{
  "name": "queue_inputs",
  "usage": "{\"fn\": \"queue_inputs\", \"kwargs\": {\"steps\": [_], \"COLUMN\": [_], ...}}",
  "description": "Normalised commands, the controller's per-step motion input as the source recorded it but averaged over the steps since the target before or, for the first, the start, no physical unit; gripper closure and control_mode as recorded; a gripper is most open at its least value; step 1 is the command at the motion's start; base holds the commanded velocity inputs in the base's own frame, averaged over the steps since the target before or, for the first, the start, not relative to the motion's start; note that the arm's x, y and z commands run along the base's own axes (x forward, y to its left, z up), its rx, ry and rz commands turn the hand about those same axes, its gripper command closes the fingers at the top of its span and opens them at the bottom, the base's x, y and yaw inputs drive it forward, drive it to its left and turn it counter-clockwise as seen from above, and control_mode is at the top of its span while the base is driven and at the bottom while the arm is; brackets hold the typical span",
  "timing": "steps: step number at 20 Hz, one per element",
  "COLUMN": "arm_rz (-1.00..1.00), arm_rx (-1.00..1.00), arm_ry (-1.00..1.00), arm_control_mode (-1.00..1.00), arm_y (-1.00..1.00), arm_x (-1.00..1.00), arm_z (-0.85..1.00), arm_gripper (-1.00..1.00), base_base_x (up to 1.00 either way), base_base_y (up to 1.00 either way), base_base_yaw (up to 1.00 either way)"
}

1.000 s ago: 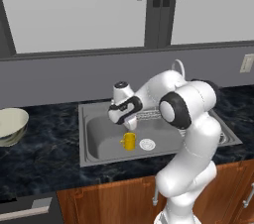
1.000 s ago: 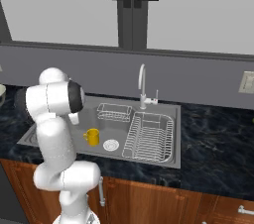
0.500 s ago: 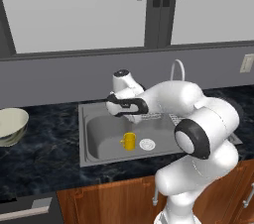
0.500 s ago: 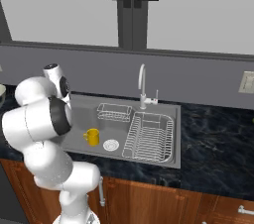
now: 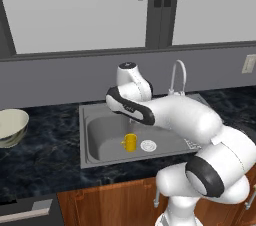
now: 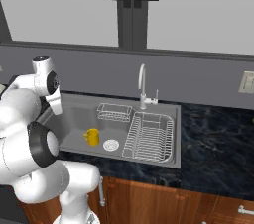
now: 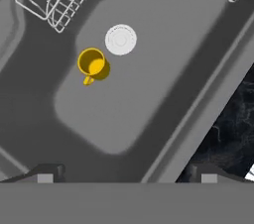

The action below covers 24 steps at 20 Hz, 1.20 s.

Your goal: Pick the mug and place it in the sink. Pick the bowl and place it in the open cabinet and then close the cabinet.

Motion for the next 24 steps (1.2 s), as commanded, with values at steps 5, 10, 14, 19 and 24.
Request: {"fn": "queue_inputs", "kwargs": {"steps": [5,10,14,19,24], "arm_rz": [0.24,0.2,0.11,0.11,0.07], "arm_rx": [-0.08,0.0,0.0,0.0,0.01], "arm_ry": [-0.02,0.0,0.0,-0.01,-0.05], "arm_control_mode": [-1.0,-1.0,-1.0,-1.0,-1.0], "arm_y": [0.41,0.52,0.62,0.53,0.52], "arm_x": [-0.14,-0.05,-0.01,-0.01,-0.01], "arm_z": [0.26,0.06,0.0,0.0,0.0], "arm_gripper": [-1.0,-1.0,-1.0,-1.0,-1.0], "base_base_x": [0.0,0.0,0.0,0.0,0.0], "base_base_y": [0.0,0.0,0.0,0.0,0.0], "base_base_yaw": [0.0,0.0,0.0,0.0,0.0]}}
